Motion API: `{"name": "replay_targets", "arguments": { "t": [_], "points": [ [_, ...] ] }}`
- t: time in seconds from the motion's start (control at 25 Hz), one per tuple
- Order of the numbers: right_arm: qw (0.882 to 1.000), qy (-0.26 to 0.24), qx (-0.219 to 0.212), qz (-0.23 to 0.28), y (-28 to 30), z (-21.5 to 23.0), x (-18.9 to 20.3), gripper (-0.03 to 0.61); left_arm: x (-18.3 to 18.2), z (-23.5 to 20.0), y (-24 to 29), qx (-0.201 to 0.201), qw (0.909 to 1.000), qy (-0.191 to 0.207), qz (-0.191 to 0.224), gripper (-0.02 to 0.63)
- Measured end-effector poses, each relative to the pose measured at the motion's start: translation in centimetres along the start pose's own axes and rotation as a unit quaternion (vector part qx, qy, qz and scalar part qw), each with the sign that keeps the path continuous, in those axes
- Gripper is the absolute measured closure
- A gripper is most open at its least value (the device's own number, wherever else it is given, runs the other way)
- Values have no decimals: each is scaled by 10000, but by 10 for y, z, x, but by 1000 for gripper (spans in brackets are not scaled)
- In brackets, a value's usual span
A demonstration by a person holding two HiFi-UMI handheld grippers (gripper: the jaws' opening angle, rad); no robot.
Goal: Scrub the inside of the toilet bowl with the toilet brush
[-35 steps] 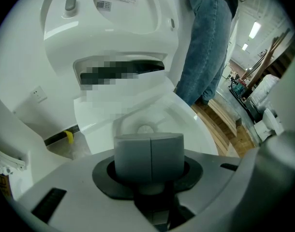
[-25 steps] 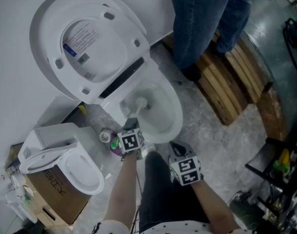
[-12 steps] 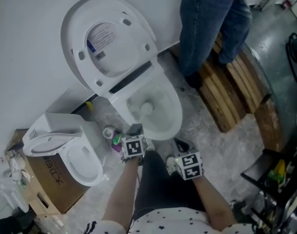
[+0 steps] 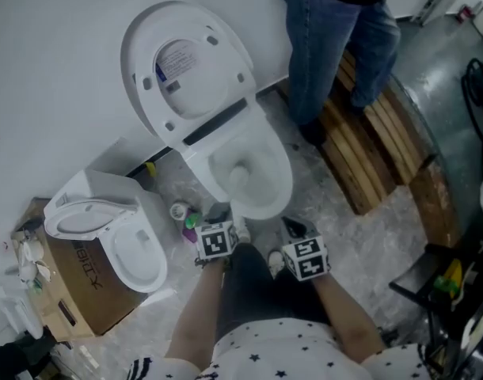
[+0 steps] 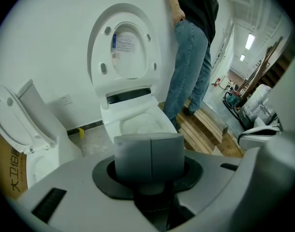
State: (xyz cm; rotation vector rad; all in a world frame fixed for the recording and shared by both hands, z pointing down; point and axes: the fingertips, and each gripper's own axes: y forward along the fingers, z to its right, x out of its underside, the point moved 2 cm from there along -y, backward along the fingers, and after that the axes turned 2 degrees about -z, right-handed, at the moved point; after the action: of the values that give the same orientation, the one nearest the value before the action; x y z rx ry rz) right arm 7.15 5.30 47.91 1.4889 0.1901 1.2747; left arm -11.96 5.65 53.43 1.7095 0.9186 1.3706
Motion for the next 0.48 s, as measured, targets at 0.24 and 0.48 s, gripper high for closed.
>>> {"name": "replay_targets", "arguments": {
  "t": [0.24,0.48],
  "points": [
    [9996,-213,-51,201,-21,-12,-10,572,-2,17,-30,120,9996,-120,214,462],
    [9986,-346,-167,372,-43,-21,-18,572,8,23,-59,48,9996,-105,274,462]
  ]
}}
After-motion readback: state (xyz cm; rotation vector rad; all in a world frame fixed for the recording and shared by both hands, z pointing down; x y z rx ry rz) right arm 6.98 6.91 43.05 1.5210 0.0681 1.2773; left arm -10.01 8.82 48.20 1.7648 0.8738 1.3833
